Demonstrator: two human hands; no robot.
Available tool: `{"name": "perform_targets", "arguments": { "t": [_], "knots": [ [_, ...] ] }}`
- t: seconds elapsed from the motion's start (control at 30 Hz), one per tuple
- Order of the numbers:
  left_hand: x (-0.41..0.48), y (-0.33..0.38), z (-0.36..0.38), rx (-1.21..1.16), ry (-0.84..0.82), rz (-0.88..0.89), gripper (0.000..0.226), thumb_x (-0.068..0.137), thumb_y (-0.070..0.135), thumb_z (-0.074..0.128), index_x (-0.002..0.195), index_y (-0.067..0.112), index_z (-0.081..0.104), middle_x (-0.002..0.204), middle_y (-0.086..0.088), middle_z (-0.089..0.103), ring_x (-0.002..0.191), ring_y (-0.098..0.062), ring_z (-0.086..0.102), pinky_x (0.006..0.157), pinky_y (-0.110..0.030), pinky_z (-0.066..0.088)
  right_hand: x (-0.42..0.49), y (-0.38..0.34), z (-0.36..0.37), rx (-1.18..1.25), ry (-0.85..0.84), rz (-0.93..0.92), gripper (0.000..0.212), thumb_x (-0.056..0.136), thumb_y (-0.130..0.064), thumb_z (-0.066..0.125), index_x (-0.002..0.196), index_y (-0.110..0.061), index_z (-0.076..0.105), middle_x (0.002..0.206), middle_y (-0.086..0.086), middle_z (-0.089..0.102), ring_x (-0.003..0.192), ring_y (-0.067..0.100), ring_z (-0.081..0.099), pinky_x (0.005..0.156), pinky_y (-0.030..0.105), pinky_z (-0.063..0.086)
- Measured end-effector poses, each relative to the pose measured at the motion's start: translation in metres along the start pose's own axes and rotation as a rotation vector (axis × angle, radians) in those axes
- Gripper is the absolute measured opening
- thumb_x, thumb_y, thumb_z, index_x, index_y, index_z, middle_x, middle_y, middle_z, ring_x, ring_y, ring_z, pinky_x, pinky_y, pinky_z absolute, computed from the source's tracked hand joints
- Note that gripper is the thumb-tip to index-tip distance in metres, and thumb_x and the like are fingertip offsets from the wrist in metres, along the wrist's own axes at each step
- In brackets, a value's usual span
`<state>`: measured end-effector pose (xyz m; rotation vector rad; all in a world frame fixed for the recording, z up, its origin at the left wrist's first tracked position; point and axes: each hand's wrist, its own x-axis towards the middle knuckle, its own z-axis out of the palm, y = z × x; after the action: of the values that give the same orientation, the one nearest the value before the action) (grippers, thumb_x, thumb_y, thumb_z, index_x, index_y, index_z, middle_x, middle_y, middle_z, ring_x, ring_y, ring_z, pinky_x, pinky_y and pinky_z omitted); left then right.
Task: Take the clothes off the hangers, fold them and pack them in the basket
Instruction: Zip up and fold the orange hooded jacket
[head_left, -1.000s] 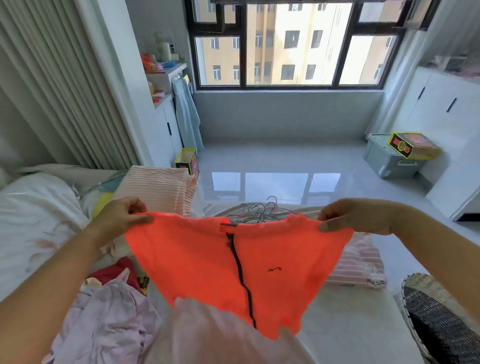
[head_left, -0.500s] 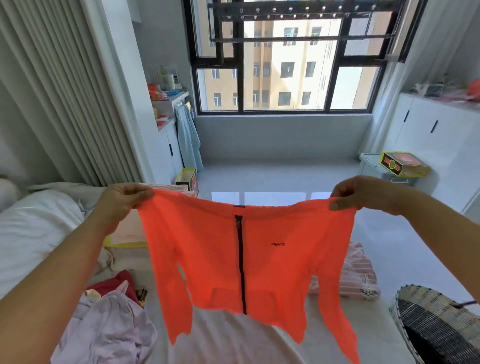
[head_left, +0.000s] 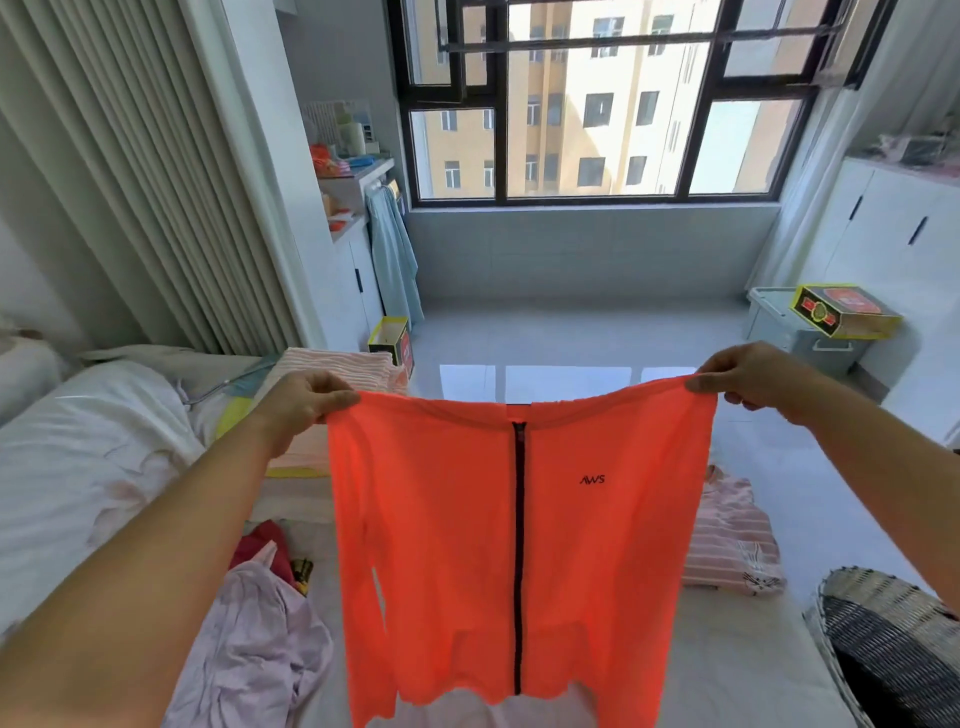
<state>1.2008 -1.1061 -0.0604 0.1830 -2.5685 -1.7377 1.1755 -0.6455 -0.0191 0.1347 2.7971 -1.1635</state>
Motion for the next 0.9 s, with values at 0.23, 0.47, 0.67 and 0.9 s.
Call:
{"name": "perform_targets", "arguments": {
  "t": [0.23,0.47,0.67,0.9],
  "knots": [
    [0.05,0.031,-0.019,-0.201,0.055,0.101,0.007,0.077,0.015,0.067,0.08,0.013,0.061,0.077,-0.002,0.06,0.071,-0.013,0.057,0.067,-0.019,0.053,0.042,-0.031,-0.025,0.054,0.247,-0.244,0.022,0.085,-0.021,0.067,0.094,0.0,0.066,0.064,0.007,0.06,0.037,-0.002,0.048,0.043,0.011,0.041],
    [0.007,0.05,-0.028,-0.232,-0.062,0.214,0.007,0.054,0.027,0.072,0.061,0.025,0.071,0.058,0.011,0.063,0.057,0.001,0.059,0.06,-0.01,0.05,-0.004,-0.02,-0.043,0.049,0.133,-0.335,0.016,0.073,-0.044,0.072,0.069,-0.029,0.069,0.047,-0.005,0.053,0.042,0.004,0.042,0.042,0.007,0.033],
    [-0.067,-0.048,0.003,-0.078,-0.241,-0.014,0.038,0.043,0.045,0.089,0.067,0.02,0.073,0.064,0.004,0.065,0.062,-0.005,0.058,0.058,-0.012,0.047,-0.052,0.074,0.027,0.0,-0.26,-0.11,0.02,0.07,-0.028,0.078,0.056,-0.027,0.064,0.044,0.003,0.048,0.04,0.002,0.038,0.043,0.011,0.029],
    [-0.145,-0.201,0.086,-0.001,-0.49,-0.479,0.014,0.07,-0.009,0.074,0.07,0.002,0.066,0.058,0.002,0.06,0.056,-0.003,0.054,0.057,-0.012,0.043,-0.082,0.215,0.15,-0.144,-0.592,0.164,0.031,0.086,-0.016,0.065,0.059,-0.011,0.053,0.044,-0.002,0.046,0.042,0.001,0.042,0.047,0.013,0.031]
  ]
}}
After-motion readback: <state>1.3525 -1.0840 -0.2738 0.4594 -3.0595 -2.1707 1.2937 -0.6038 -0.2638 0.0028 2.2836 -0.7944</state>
